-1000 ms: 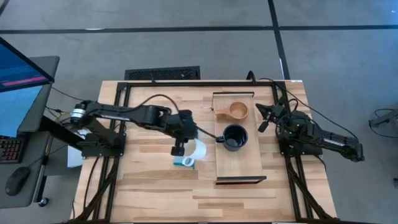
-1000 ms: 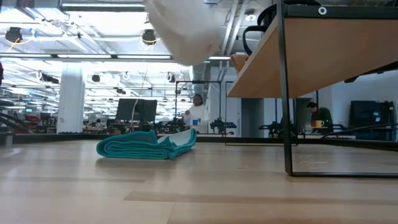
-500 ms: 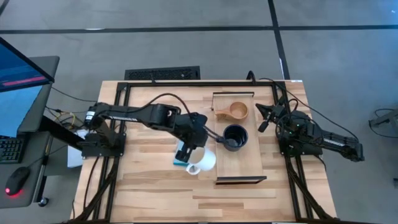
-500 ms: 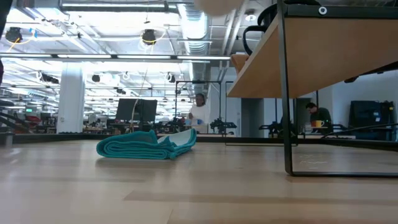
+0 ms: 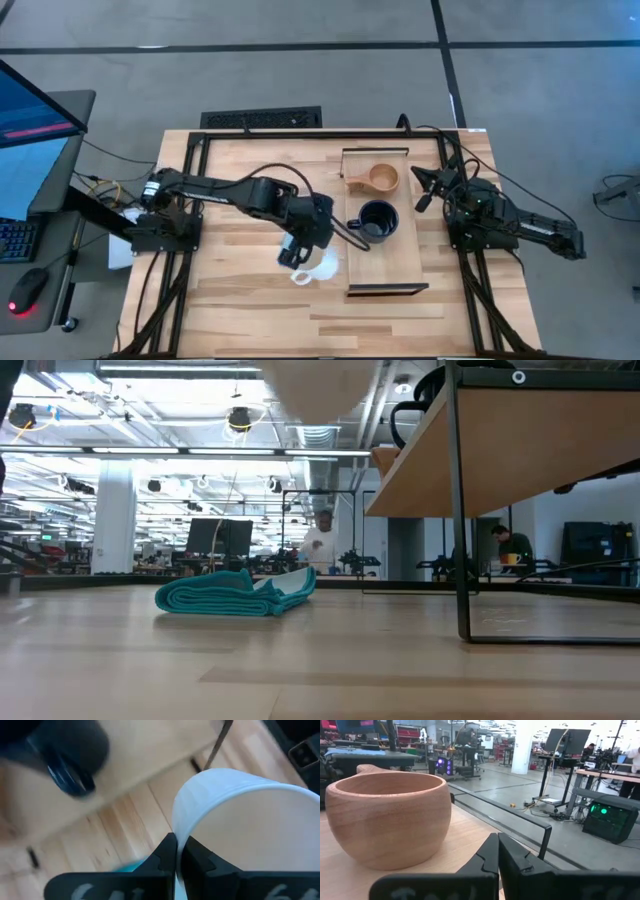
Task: Stack small to large cups/mugs on shelf
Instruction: Put the white mug on the shelf
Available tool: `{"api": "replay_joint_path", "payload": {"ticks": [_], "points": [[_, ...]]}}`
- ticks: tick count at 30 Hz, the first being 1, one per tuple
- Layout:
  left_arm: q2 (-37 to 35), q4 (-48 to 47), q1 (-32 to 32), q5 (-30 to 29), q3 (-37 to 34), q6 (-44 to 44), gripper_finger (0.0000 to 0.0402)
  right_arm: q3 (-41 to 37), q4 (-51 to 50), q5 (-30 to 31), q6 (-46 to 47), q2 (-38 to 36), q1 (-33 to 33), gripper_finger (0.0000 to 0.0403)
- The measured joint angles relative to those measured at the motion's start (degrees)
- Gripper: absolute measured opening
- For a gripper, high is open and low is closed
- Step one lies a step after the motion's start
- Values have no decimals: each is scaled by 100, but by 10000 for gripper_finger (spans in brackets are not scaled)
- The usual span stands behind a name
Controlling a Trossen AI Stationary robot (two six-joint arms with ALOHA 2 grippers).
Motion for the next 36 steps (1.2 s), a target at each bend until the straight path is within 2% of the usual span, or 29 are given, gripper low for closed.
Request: {"api": "replay_joint_path", "payload": {"ticks": [6, 11, 17, 22, 28, 36], "points": [[524, -563, -15, -3, -4, -462, 0, 0, 4, 5, -41, 37, 0, 22], [1149, -735, -73, 22, -2, -388, 0, 0, 3, 18, -42, 39, 0, 24], [1741, -723, -241, 333, -2, -115, 0, 0, 2, 18, -43, 38, 0, 24], [1830, -691, -430, 295, -7, -234, 0, 0, 2, 18, -41, 39, 0, 22], [1828, -521, -525, -229, -20, -558, 0, 0, 1, 17, -41, 38, 0, 24], [1823, -374, -523, -190, -127, -790, 5, 0, 2, 17, -41, 39, 0, 21]]}}
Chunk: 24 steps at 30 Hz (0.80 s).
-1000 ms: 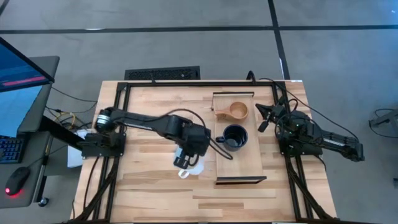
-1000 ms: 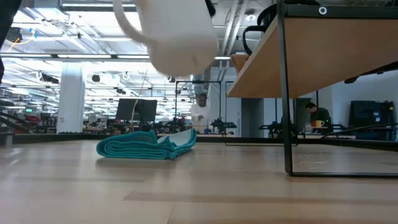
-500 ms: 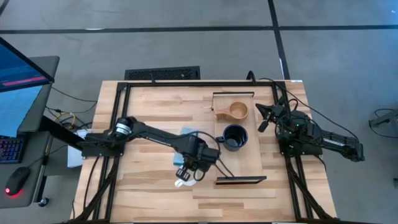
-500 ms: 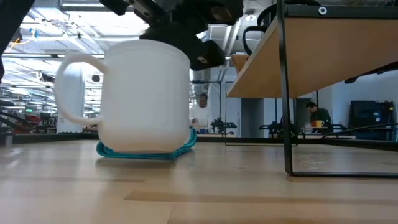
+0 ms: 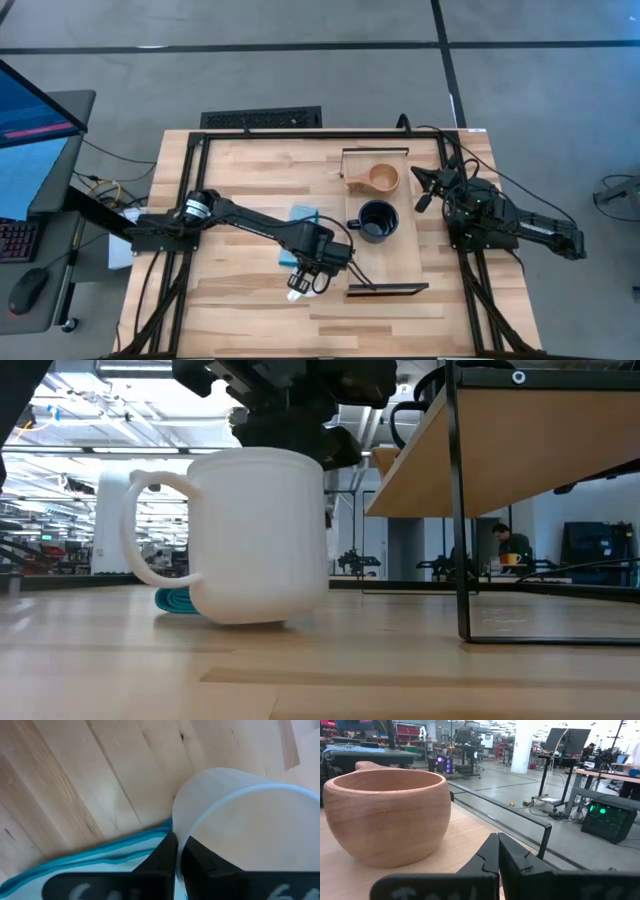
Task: Stack small to large cups/mugs on shelf
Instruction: Put the white mug on the shelf
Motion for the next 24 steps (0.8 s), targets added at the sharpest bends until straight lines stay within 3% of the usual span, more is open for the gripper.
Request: {"api": "replay_joint_path", "payload": {"ticks": [10, 17, 24], "points": [[0, 18, 0, 72, 0, 58, 26, -1, -2, 1, -4, 0, 0, 23], [0, 86, 2, 752, 0, 696, 51, 0, -2, 1, -7, 0, 0, 24], [0, 83, -2, 373, 0, 661, 79, 0, -4, 1, -11, 0, 0, 23]]}}
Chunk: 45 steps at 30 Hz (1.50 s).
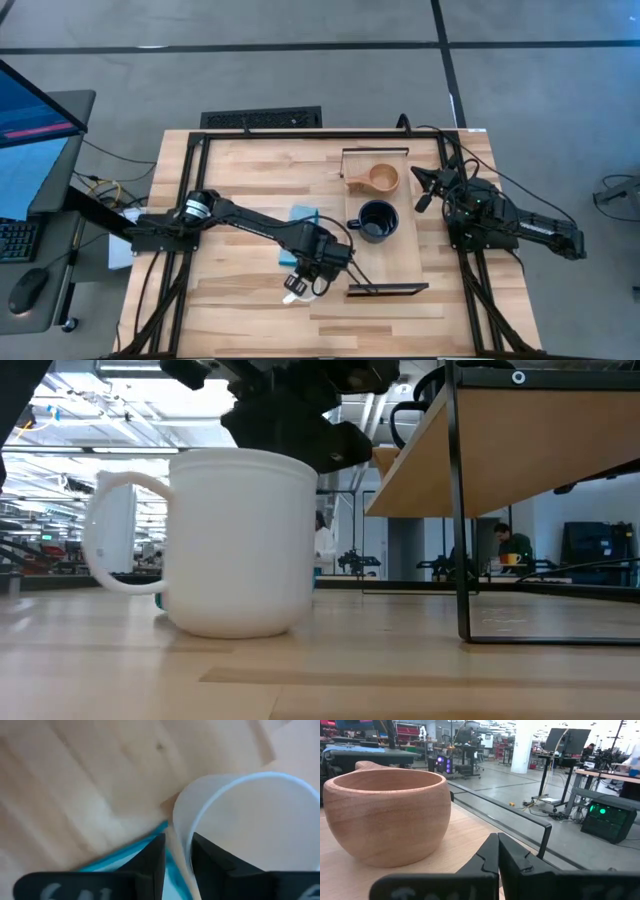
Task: Stack small to large cups/mugs on shelf
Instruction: Put the white mug on the shelf
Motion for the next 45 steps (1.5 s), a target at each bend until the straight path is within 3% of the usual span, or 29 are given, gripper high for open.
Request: {"api": "replay_joint_path", "payload": {"ticks": [5, 14, 19, 25, 34, 41, 45], "points": [[0, -279, 7, -386, 38, -238, 84, 0, 0, 0, 0, 0, 0, 23], [-2, -631, -15, -144, 319, -654, 84, 0, 0, 0, -2, 0, 0, 24], [-2, -1278, -33, -190, 573, -1393, 84, 0, -1, 0, -2, 0, 0, 22], [-2, -2097, -60, -1265, 1080, -2501, 84, 0, -2, 0, -11, -2, 0, 24], [-13, -2487, -265, -1359, 1141, -5059, 84, 0, -2, 0, 1, 0, 2, 25], [-170, -2474, -718, -2262, 1090, -5605, 84, 0, -6, -18, 195, 0, 67, 22], [-690, -2485, -901, -2424, 814, -5823, 84, 0, -7, -21, 201, 0, 99, 21]]}}
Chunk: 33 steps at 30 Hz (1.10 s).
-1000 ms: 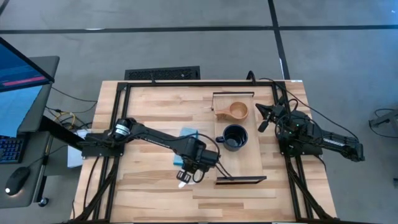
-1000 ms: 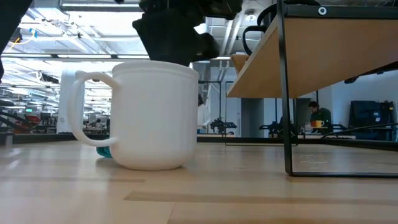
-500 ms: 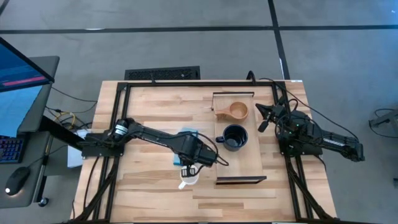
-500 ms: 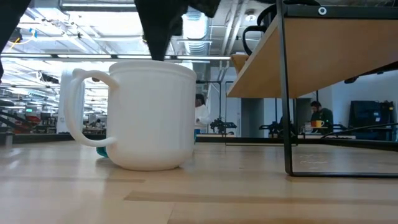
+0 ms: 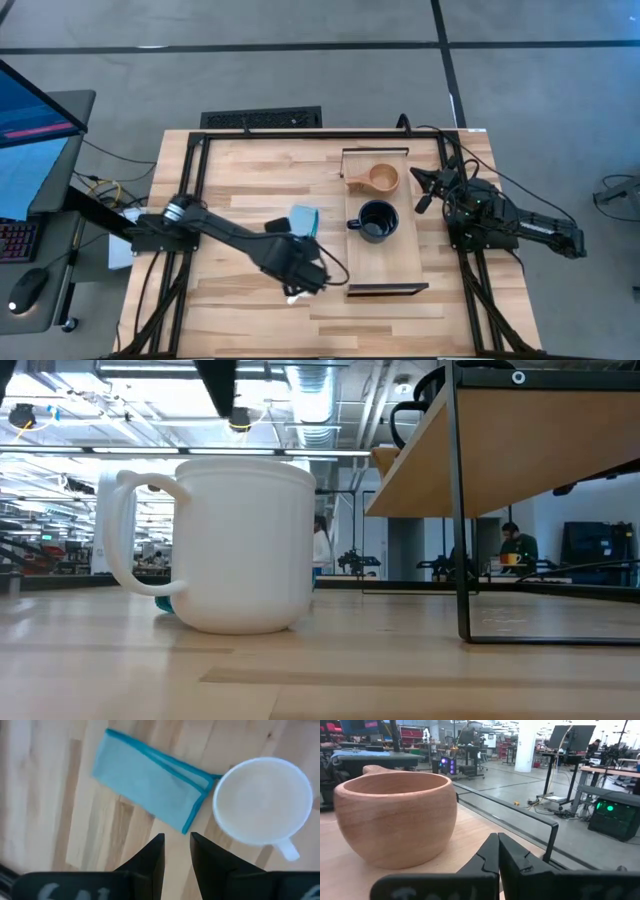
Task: Stack small to large cups/mugs on shelf
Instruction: Put the white mug on the shelf
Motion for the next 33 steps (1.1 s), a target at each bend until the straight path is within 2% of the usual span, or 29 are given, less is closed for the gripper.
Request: {"api": "replay_joint_path", "payload": {"ticks": [2, 6, 10, 23, 33], "points": [[-283, 42, -105, -73, -253, -347, 84, 0, 0, 0, 7, -2, -1, 23], [-725, 379, -278, -413, -796, -1596, 84, 0, 2, -1, 201, -2, -1, 24], [-812, 606, -428, -417, -1088, -2559, 84, 0, 0, -3, 205, 0, -1, 23], [-816, 1572, -474, 126, -1203, -4075, 84, 0, 2, -5, 870, -1, -1, 23], [-797, 1604, -474, -146, -1203, -5429, 85, 0, 4, -9, 1132, -2, -1, 23]]}}
